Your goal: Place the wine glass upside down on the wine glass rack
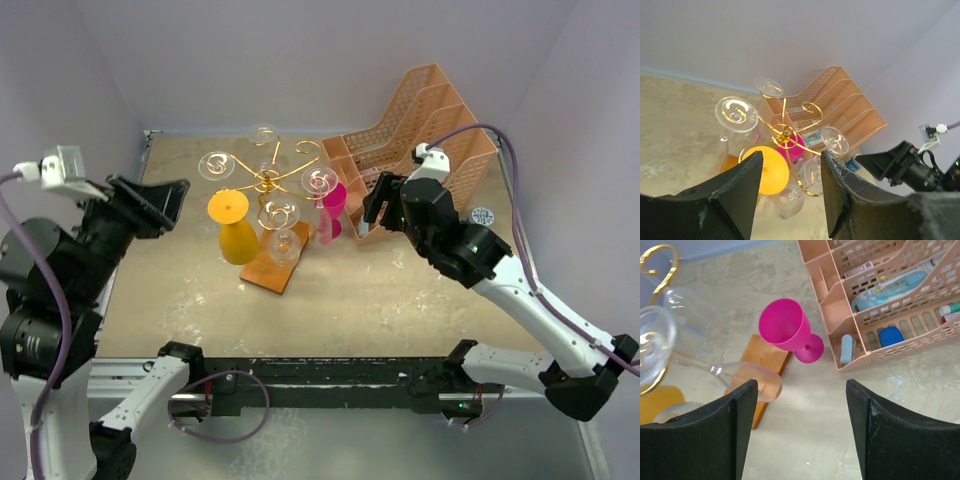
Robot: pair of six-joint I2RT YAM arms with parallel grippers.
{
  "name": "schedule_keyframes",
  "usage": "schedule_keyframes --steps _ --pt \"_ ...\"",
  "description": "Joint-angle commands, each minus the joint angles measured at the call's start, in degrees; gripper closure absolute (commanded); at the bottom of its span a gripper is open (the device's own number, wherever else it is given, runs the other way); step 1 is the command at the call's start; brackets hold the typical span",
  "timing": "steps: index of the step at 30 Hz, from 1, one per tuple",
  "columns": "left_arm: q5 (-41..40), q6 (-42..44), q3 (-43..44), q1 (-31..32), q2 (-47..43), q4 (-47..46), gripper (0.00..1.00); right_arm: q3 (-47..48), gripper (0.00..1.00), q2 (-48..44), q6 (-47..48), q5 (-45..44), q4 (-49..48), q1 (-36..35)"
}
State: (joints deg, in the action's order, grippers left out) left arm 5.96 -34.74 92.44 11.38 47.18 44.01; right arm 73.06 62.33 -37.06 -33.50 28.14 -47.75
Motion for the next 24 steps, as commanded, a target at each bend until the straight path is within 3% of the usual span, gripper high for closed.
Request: schedule_keyframes --steps 1,7,13,24 --pt "-5.5 5.7 -3.8 0.2 -5.3 5.1 0.52 -1.1 0.28 2.6 1.0 13.0 -3.4 7.5" --pt "-8.7 7.7 -6.1 2.3 -8.6 6.5 0.51 1.4 0.31 11.7 2.7 21.8 -7.5 11.9" --pt "-10.3 8.0 -7.2 3.7 -8.6 6.9 0.5 8.0 0.38 23.1 4.1 20.3 -6.4 13.1" --pt "-9.3 7.2 -7.4 4.2 -6.2 5.3 0.5 13.8 0.47 35.8 9.1 20.4 -9.1 16.2"
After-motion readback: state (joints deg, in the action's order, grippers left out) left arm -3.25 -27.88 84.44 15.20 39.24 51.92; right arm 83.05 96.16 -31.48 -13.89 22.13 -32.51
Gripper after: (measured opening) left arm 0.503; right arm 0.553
